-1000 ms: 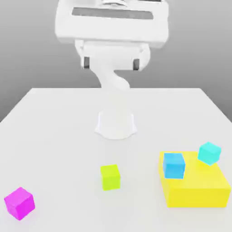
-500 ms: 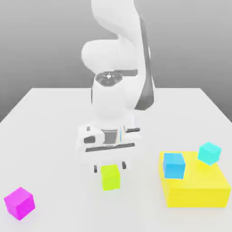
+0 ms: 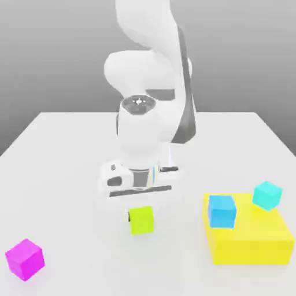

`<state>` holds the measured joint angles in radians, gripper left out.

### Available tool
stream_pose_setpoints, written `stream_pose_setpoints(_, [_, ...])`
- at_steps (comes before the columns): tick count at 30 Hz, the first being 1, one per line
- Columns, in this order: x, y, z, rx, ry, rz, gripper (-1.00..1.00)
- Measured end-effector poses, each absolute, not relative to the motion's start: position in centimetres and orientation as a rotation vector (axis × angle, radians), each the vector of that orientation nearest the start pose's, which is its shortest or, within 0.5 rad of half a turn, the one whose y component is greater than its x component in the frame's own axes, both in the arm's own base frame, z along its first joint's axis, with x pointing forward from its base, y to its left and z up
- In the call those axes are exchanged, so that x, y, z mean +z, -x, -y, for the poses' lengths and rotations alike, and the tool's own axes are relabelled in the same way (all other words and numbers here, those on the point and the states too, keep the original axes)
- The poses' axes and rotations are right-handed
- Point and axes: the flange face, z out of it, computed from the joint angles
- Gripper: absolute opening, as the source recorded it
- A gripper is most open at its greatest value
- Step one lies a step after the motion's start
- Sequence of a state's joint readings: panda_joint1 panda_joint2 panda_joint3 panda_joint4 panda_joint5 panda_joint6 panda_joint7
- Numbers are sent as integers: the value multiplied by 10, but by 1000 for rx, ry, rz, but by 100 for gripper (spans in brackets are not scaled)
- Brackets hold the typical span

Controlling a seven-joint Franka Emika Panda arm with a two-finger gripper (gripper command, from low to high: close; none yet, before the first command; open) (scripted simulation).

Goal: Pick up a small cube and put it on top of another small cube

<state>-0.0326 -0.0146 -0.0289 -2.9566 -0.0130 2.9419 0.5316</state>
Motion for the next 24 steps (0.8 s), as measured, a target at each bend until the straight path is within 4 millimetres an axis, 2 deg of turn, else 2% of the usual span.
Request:
stream_pose_setpoints(2, [196,-326,24,1,2994,-948,-100])
stream_pose_setpoints(5, [207,-352,58,5,2881,-1221,-100])
stream_pose_setpoints(10, [223,-393,130,11,2623,-1692,-100])
stream_pose_setpoints(17, [249,-422,249,3,2167,-2266,-100])
stream_pose_setpoints(19, [233,-424,262,0,2117,-2317,-100])
stream_pose_setpoints(21, [207,-425,265,0,2105,-2330,-100])
stream_pose_setpoints(22, [196,-424,265,0,2103,-2332,100])
stream_pose_setpoints(24, [196,-424,265,0,2103,-2332,100])
